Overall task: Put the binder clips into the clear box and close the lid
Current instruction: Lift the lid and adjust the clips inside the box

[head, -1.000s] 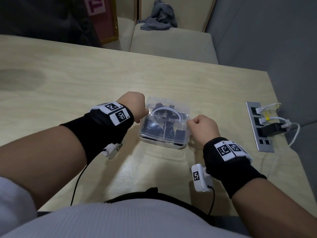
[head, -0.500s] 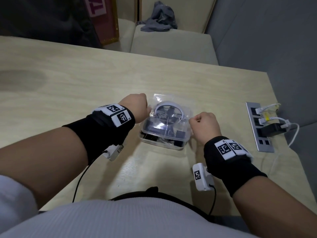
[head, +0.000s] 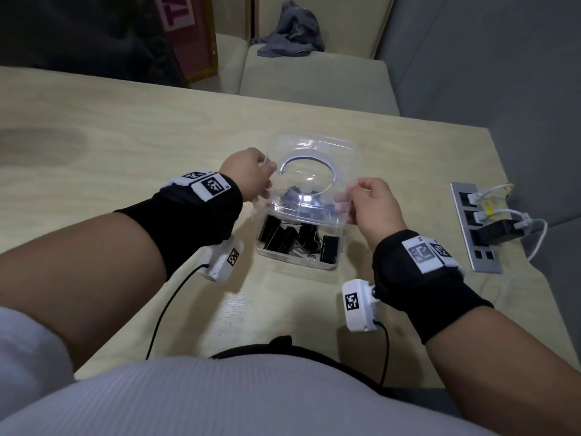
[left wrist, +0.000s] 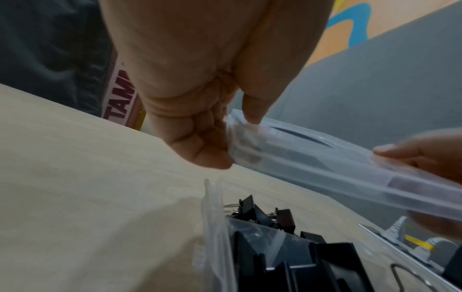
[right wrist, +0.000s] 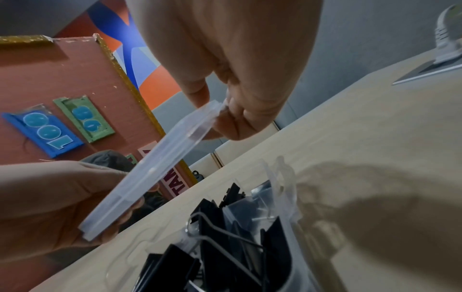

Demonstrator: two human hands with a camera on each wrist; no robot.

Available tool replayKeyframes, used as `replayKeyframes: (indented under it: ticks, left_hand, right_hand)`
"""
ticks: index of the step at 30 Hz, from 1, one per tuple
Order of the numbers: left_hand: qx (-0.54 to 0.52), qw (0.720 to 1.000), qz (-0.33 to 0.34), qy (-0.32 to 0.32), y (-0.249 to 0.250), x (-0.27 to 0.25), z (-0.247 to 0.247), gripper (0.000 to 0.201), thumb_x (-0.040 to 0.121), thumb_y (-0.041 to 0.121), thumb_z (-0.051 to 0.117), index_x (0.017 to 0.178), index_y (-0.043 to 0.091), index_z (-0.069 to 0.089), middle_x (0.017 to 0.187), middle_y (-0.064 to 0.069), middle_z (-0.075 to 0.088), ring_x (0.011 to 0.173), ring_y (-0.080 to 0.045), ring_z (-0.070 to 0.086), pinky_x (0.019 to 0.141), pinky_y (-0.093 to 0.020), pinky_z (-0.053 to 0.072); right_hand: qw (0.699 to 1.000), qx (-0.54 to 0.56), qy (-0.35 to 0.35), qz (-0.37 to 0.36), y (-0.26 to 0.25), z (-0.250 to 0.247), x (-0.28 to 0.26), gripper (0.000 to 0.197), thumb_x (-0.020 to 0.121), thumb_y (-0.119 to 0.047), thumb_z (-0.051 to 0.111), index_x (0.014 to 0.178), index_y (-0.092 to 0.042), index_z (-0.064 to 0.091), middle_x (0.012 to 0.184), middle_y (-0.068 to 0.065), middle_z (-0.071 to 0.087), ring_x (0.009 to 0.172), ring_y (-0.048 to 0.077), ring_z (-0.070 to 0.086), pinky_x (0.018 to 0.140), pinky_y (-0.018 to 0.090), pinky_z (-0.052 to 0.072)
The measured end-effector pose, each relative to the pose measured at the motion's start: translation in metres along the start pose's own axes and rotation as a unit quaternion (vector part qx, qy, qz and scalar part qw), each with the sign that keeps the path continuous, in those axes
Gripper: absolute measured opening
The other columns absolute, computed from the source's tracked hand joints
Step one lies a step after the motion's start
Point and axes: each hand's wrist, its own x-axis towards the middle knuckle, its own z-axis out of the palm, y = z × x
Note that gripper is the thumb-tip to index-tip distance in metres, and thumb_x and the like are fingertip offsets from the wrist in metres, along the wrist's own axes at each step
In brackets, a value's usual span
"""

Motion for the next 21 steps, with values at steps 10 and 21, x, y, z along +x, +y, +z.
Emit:
replayKeyframes:
  ticks: [10, 21]
  left_hand:
    - [-0.164, 0.98, -0.076, 0.08, -0.004, 0.0, -0.023, 0.011, 0.1, 0.013, 0.038, 0.101, 0.008, 0.047, 0.072, -0.011, 0.054, 0.051, -0.023, 0.054, 0.051, -0.026, 0.04]
    - [-0.16, 0.978, -0.098, 0.091, -0.001, -0.003, -0.022, 0.013, 0.1, 0.016, 0.039, 0.094, 0.01, 0.049, 0.074, -0.011, 0.058, 0.045, -0.019, 0.055, 0.043, -0.019, 0.042]
  right_hand:
    - [0.892, -0.383, -0.21, -0.12, 0.027, 0.004, -0.02, 0.031, 0.09, -0.018, 0.054, 0.12, -0.025, 0.062, 0.101, -0.008, 0.064, 0.091, 0.013, 0.061, 0.085, 0.024, 0.046]
    - [0.855, -0.437, -0.216, -0.178, 0.03, 0.009, -0.023, 0.018, 0.085, -0.028, 0.062, 0.1, -0.023, 0.054, 0.112, 0.001, 0.048, 0.091, 0.02, 0.055, 0.083, 0.033, 0.046]
